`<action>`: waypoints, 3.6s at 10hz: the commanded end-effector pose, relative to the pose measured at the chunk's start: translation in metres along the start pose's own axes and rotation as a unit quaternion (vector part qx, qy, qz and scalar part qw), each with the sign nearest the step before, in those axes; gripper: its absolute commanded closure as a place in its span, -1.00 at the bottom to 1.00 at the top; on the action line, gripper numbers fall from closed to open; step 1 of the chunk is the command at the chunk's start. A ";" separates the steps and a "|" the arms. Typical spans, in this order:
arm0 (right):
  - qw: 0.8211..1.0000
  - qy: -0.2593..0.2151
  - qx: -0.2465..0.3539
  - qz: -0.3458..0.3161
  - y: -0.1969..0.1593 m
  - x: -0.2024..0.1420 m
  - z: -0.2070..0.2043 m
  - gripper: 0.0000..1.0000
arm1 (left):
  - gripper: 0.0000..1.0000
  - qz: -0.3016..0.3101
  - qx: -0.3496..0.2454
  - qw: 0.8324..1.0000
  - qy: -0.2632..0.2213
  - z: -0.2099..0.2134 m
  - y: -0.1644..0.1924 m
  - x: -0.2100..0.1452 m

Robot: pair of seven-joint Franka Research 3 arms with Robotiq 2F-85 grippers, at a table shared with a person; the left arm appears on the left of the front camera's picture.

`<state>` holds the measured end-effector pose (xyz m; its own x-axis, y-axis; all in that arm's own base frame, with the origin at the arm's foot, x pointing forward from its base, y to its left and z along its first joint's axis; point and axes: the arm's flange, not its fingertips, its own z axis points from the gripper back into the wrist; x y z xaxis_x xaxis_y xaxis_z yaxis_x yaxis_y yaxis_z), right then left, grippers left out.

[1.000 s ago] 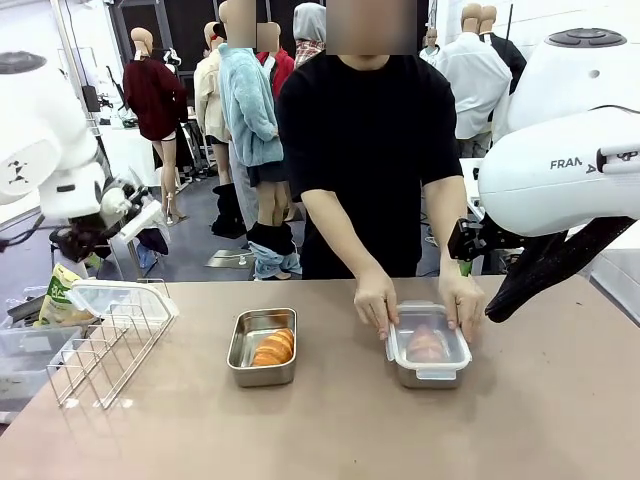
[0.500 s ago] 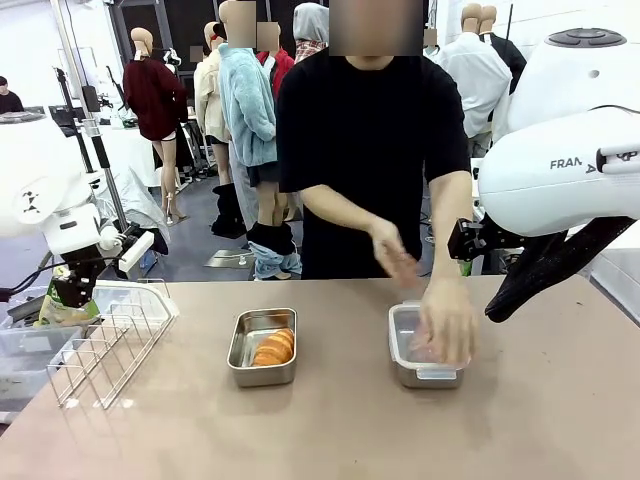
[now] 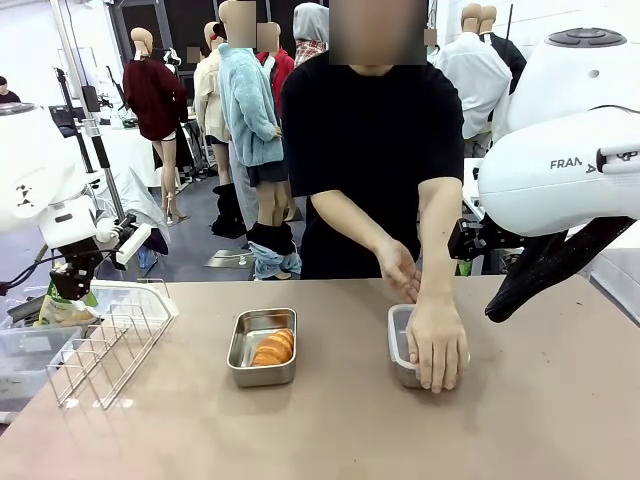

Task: Place the bread in airtight containers.
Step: Pick up one Airtight Container lid and hand it to the human.

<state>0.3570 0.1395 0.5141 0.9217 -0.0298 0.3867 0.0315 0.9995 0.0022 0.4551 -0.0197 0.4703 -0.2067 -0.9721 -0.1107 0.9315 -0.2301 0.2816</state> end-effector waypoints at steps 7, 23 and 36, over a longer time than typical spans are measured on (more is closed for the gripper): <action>1.000 0.000 0.002 0.001 0.000 0.000 0.000 -1.00 | -1.00 0.002 -0.002 1.000 -0.002 -0.003 -0.001 -0.001; 1.000 0.000 0.002 0.001 0.000 0.000 0.000 -1.00 | -1.00 -0.010 -0.011 1.000 0.006 -0.008 0.010 -0.007; 1.000 0.000 0.002 0.001 0.000 0.000 0.000 -1.00 | 0.92 0.058 -0.028 0.998 -0.004 -0.064 0.031 -0.029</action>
<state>0.3570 0.1395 0.5142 0.9217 -0.0298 0.3868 0.0314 0.9995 0.0021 0.5101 0.0025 0.4168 -0.1067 -0.9908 -0.0832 0.9611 -0.1242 0.2467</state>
